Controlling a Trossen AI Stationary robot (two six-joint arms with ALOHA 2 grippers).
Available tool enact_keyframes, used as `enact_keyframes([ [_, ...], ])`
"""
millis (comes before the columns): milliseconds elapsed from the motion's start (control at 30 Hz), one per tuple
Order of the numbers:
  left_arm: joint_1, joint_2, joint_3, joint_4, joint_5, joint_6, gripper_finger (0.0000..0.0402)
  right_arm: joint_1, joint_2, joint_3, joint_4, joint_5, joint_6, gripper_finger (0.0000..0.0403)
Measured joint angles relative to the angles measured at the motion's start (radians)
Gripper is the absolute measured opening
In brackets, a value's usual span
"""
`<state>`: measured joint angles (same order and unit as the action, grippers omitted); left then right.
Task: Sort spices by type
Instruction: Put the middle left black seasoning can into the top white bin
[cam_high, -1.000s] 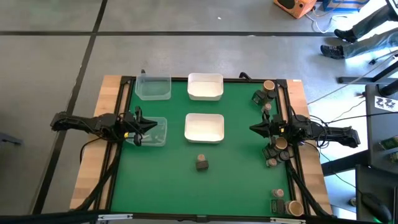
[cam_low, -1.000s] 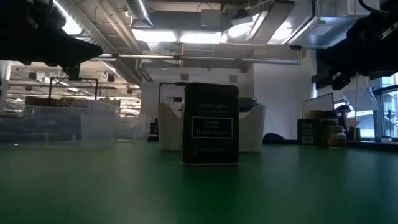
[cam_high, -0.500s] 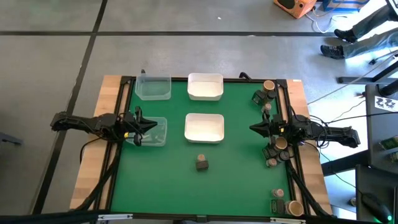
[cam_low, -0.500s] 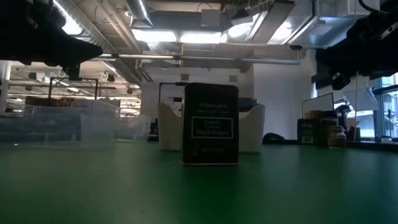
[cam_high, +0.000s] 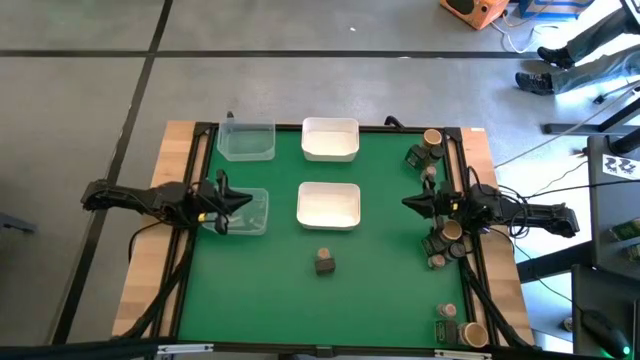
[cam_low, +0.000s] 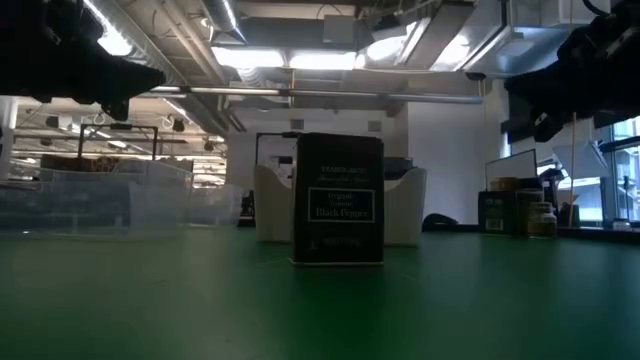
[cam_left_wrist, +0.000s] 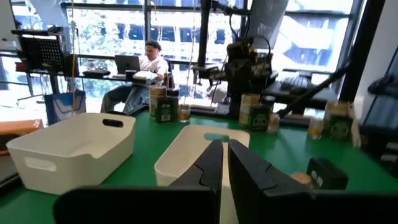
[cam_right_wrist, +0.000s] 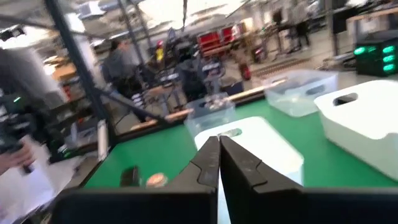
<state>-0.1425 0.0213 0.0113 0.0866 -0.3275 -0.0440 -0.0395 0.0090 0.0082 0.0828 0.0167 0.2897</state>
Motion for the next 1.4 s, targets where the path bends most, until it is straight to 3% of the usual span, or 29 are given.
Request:
enact_keyframes([
  [200,0.0,0.0,0.0,0.098,-0.001,-0.092,0.0015,0.0,0.012,0.0,0.095,-0.007,0.041,0.0014],
  [433,0.0,0.0,0.0,0.142,0.0,-0.02,0.0015,0.001,0.151,0.003,0.261,-0.036,0.073,0.0014],
  [767,0.0,0.0,0.0,0.14,0.0,-0.026,0.0015,0.006,0.577,0.214,0.275,-0.143,-0.023,0.0014],
  [1200,0.0,0.0,0.0,0.138,0.001,-0.027,0.0015,0.242,1.115,0.561,0.249,-0.123,-0.188,0.0014],
  [1400,0.0,0.0,0.0,0.133,0.002,-0.027,0.0015,0.279,1.297,0.666,0.251,-0.123,-0.185,0.0014],
])
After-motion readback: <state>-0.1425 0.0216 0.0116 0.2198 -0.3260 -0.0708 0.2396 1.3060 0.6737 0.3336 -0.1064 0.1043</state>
